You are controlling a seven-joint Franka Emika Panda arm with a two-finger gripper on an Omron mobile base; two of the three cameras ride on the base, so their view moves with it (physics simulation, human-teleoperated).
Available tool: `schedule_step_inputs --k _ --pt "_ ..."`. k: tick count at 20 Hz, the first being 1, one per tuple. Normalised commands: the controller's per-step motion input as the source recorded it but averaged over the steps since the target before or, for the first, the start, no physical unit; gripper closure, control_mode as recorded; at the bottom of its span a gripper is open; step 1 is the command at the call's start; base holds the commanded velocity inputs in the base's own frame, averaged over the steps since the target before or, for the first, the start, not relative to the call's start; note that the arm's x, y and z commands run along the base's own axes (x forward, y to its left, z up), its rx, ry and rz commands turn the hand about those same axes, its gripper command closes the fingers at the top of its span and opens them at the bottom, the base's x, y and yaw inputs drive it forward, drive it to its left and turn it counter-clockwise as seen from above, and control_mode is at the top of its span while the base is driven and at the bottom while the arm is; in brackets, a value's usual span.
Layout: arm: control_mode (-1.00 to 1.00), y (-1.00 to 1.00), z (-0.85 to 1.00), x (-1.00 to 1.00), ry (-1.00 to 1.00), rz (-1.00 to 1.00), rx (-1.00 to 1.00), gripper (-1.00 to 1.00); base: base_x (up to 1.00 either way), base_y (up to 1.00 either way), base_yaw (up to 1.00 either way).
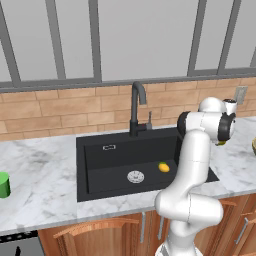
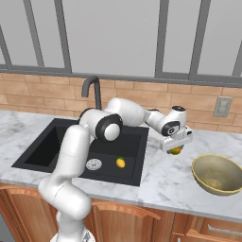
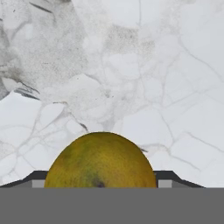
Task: Remove the lemon and orange from the sink. Then move the bowl and cup from the counter to the sink for washing.
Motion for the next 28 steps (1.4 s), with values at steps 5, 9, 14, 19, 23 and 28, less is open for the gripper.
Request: schedule_step_inputs --k 5,9,14,19,23,28 --pt "-1.0 -0.11 -0.03 -0.05 0.0 0.0 0.01 -1.0 0.0 0.0 0.0" --pt "-1.0 -0.11 0.0 -0.14 0.04 0.0 0.04 -1.0 0.0 0.0 0.0" --pt "-1.0 -0.03 0.03 -0.16 0.04 0.0 0.04 -1.0 0.0 0.0 0.0" --pt "-1.0 0.0 0.09 -0.15 0.03 0.0 0.05 -1.0 0.0 0.0 0.0" --pt "-1.0 0.01 0.09 -0.16 0.0 0.0 0.08 -1.0 0.0 0.0 0.0" --pt "-1.0 0.03 0.11 -0.09 0.0 0.0 0.0 -1.0 0.0 0.0 0.0"
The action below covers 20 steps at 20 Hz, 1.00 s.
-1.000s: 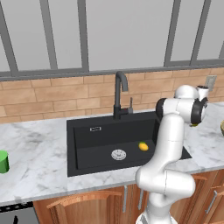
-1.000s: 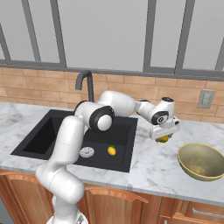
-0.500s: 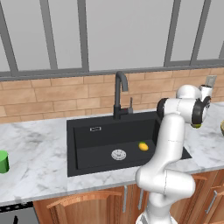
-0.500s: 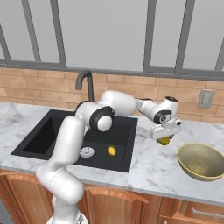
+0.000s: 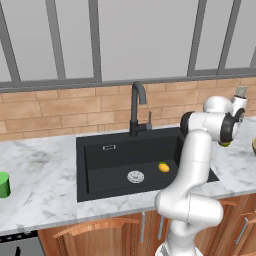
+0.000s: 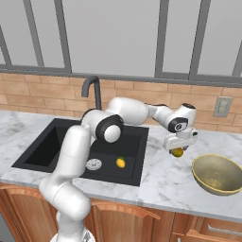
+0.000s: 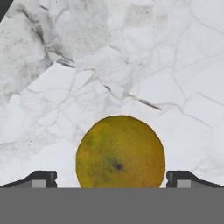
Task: Remove the lemon and orange from the sink. Then move the bowl and cup from the counter to the sink for washing.
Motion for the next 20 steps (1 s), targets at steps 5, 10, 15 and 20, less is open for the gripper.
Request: schedule_step_inputs --k 5,10,15,20 --pt "-1.0 0.02 0.25 -0.11 -0.04 0.0 0.0 -1.0 0.0 0.0 0.0" --pt "-1.0 0.04 0.3 -0.21 -0.05 0.0 0.0 -1.0 0.0 0.0 0.0" --pt "-1.0 0.14 0.25 -0.23 -0.11 -0.02 0.0 -1.0 0.0 0.0 0.0" --pt "-1.0 0.2 0.24 -0.23 -0.11 -0.03 0.0 -1.0 0.0 0.0 0.0"
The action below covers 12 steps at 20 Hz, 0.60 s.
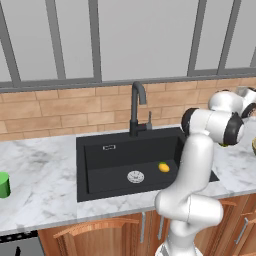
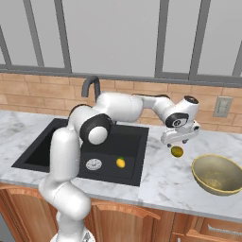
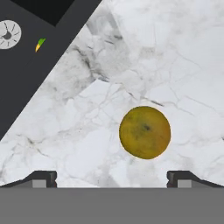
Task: Remove the lemon and orange from the sink. Then move the bowl and cup from the counter to the sink for washing.
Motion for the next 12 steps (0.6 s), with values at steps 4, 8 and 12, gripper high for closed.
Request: schedule_step_inputs --k 4,8,12 --pt "-1.0 0.23 0.21 -0.26 -0.11 -0.03 0.0 -1.0 0.0 0.0 0.0" --pt "-1.0 0.2 0.29 -0.23 -0.05 -0.03 -0.02 -1.0 0.0 0.0 0.0" --pt "-1.0 0.27 0.26 -0.25 0.0 -0.08 -0.02 -1.0 0.0 0.0 0.0"
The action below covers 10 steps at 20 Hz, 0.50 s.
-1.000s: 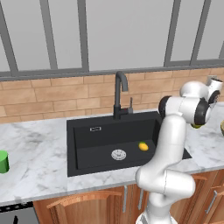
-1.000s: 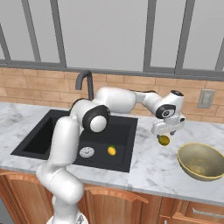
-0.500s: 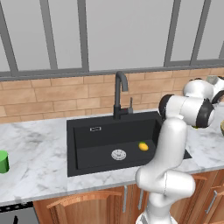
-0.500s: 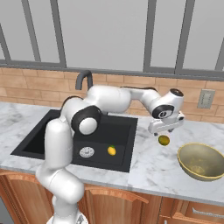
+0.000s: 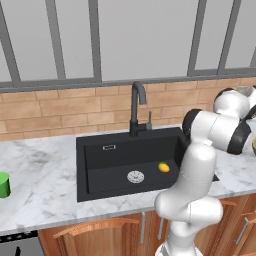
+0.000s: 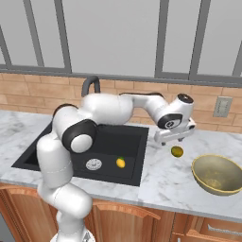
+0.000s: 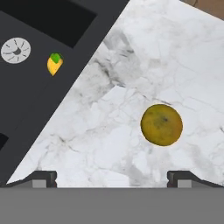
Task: Remove the lemon and orange from the sink. Then move the bowl and cup from the counter to the sink for washing.
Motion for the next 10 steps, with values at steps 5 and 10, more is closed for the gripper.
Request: schedule_step_inputs --k 5,10 --pt "-1.0 0.25 0.22 -0.26 -0.01 -0.09 -0.01 -1.0 0.0 0.0 0.0" --pt "-1.0 0.31 0.15 -0.27 -0.02 -0.15 0.0 -1.0 0.0 0.0 0.0"
